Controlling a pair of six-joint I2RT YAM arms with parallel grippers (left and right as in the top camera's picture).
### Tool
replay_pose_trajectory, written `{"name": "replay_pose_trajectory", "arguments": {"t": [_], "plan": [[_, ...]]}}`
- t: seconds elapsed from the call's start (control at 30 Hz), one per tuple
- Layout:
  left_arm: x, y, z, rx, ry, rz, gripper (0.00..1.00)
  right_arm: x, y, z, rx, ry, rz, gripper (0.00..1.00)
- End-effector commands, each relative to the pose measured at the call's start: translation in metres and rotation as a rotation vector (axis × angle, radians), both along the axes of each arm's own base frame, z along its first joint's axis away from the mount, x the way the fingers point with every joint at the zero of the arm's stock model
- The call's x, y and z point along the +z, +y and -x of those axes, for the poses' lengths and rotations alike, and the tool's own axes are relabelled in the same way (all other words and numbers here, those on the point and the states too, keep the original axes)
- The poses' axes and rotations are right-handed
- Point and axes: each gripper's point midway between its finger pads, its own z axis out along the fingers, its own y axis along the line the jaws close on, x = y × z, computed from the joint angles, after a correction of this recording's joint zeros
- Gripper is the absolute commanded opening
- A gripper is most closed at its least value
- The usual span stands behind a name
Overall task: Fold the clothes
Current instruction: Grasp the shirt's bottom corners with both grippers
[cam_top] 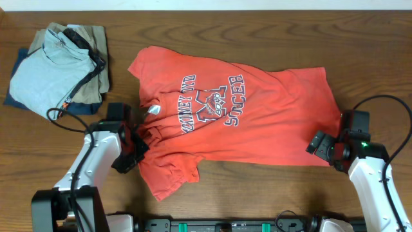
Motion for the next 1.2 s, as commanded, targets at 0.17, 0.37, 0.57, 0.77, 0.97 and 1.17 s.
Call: {"name": "replay_pose_trajectory", "arguments": {"t": [0.17, 0.37, 0.57, 0.77, 0.97, 1.17], "plan": [[-0.001, -0.013, 0.009, -0.074, 0.026, 0.047, 0.06, -0.012, -0.022, 0.005, -0.166, 0.043, -0.006, 0.99], [-0.001, -0.021, 0.01, -0.113, 0.028, 0.047, 0.06, -0.026, -0.027, 0.011, -0.202, 0.099, -0.026, 0.99], [-0.001, -0.029, 0.012, -0.157, 0.033, 0.047, 0.07, -0.039, -0.028, 0.007, -0.202, 0.118, -0.035, 0.99], [-0.002, -0.034, 0.014, -0.182, 0.038, 0.046, 0.36, -0.05, -0.028, 0.005, -0.201, 0.142, -0.04, 0.74], [-0.009, -0.033, 0.026, -0.181, 0.07, 0.046, 0.64, -0.053, -0.028, 0.006, -0.201, 0.154, -0.042, 0.18], [-0.018, -0.036, 0.026, -0.182, 0.043, 0.062, 0.65, -0.053, -0.028, 0.006, -0.201, 0.155, -0.042, 0.05]]}}
